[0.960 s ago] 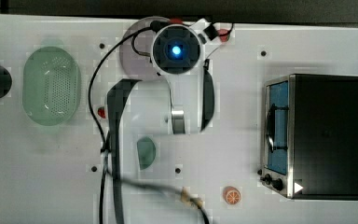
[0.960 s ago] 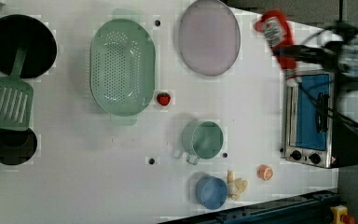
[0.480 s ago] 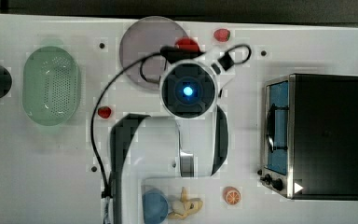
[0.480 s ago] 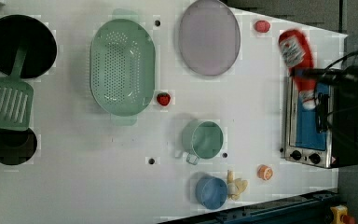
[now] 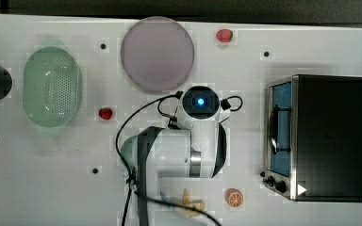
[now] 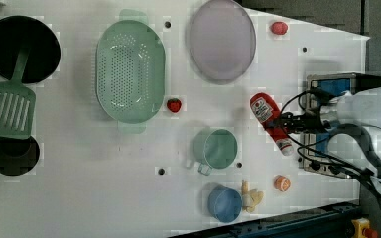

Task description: Pick ketchup from plate and place it on table.

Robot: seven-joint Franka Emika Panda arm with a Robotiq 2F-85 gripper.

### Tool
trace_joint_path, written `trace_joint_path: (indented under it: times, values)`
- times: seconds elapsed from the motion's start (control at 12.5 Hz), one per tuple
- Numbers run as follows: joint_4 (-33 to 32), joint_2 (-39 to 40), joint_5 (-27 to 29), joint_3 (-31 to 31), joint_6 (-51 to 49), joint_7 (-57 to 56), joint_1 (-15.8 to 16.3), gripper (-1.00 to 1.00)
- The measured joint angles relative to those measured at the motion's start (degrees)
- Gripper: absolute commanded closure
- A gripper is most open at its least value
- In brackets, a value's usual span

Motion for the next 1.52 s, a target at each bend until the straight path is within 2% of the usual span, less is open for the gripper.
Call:
trace_joint_path:
  times: [0.08,0.16,0.4,0.48,0.88,1.12,1.36,1.52]
  values:
    - [0.0,1.9,-0.1,-0.1,1.6,0.4,-0.2,-0.23]
    - [0.0,3.2,-0.1,-0.2,3.0,0.9,-0.2,-0.31]
    - [0.1,5.0,0.2,-0.1,7.1,0.9,-0.3,-0.96]
    - [0.1,5.0,0.6,-0.1,8.3,0.9,-0.3,-1.00]
    - [0.3,3.0,0.4,-0.1,10.1,3.0,-0.7,-1.00]
    - [0.7,-2.0,0.5,0.0,6.0,12.9,-1.0,-1.00]
    - [5.3,-7.9,0.3,0.2,-8.4,22.8,-1.1,-1.00]
    - [11.1,-11.3,1.1,0.2,-17.9,26.0,-1.2,-1.00]
